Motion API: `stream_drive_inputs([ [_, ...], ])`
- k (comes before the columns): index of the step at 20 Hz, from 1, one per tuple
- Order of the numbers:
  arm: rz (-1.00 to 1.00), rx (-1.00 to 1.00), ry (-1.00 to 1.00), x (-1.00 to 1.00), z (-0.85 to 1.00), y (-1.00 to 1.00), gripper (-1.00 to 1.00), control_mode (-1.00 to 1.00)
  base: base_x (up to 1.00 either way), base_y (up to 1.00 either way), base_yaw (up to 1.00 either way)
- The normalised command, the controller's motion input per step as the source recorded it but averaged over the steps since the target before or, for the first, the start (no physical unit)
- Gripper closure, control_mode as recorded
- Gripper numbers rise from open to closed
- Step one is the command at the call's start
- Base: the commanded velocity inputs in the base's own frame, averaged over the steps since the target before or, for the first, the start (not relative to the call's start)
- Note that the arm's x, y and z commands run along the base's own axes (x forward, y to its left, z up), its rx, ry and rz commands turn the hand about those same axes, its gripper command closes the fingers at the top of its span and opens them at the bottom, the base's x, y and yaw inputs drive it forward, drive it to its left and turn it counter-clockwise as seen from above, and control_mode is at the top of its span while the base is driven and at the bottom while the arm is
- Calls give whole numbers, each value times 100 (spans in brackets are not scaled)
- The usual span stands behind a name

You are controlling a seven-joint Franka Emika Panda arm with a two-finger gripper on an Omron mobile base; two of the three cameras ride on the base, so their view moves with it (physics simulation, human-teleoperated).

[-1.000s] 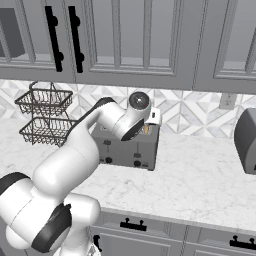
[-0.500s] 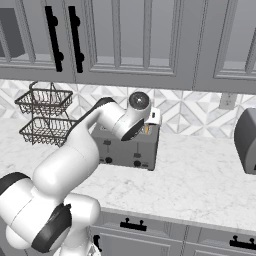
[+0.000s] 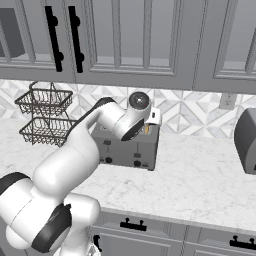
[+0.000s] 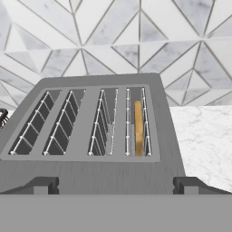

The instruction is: Start the toaster. Once the lever pops up, take the bread to the plate on the dining counter.

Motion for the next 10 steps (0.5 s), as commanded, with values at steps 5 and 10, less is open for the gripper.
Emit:
stream_drive_inputs([
  [5,0,0,0,0,0,0,-100,-100,0,0,0],
  [10,0,0,0,0,0,0,-100,-100,0,0,0],
])
